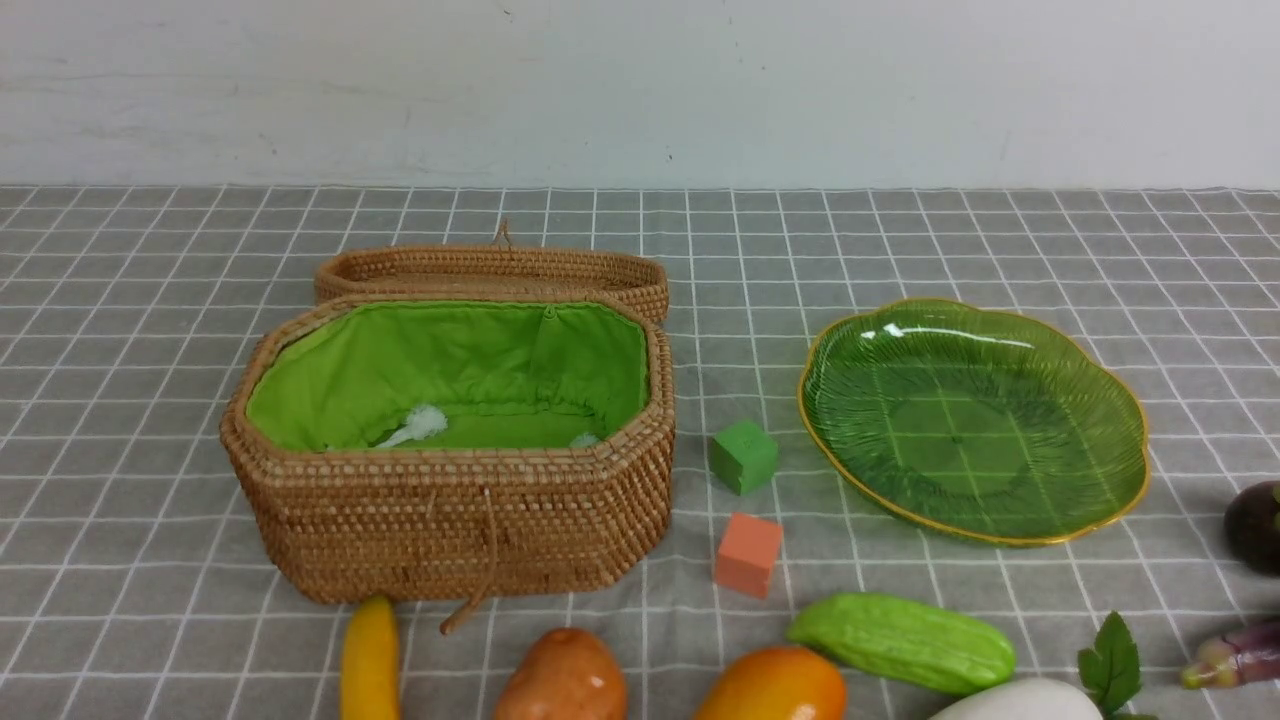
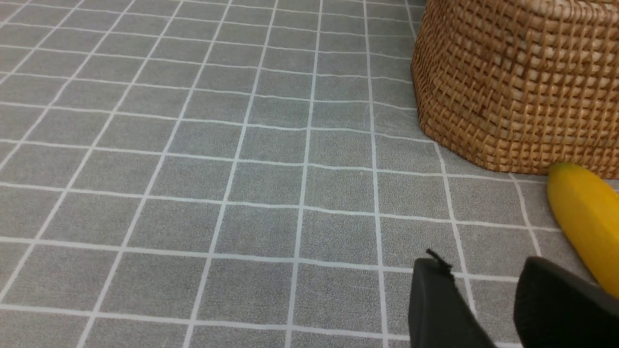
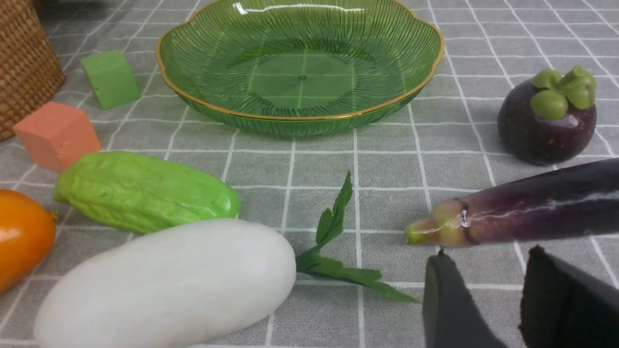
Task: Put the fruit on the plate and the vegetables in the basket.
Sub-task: Use the left arm to grab a banana and put it into the right plate
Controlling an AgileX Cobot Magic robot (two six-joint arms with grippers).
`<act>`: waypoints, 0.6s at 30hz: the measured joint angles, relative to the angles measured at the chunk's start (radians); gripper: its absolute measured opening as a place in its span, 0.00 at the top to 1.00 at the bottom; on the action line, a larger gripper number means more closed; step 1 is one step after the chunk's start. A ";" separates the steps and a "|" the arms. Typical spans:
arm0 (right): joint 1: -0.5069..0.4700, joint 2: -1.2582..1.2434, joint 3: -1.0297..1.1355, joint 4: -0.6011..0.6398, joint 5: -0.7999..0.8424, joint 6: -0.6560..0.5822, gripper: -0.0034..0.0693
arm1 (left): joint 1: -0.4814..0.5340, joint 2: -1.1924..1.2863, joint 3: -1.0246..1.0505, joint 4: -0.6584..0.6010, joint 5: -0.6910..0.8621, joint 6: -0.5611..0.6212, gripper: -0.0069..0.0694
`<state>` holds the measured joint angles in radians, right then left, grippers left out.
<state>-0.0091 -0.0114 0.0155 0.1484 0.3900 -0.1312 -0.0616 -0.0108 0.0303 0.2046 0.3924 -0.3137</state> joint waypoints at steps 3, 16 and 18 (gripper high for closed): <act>0.000 0.000 0.000 0.000 0.000 0.000 0.62 | 0.000 0.000 0.000 0.000 0.000 0.000 0.60; 0.000 0.000 0.000 0.000 0.000 0.000 0.62 | 0.000 0.000 0.000 0.045 0.000 0.000 0.60; 0.000 0.000 0.000 0.000 0.000 0.000 0.62 | 0.000 0.000 0.000 0.077 -0.006 0.000 0.60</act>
<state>-0.0091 -0.0114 0.0155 0.1484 0.3900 -0.1312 -0.0616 -0.0108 0.0303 0.2815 0.3868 -0.3133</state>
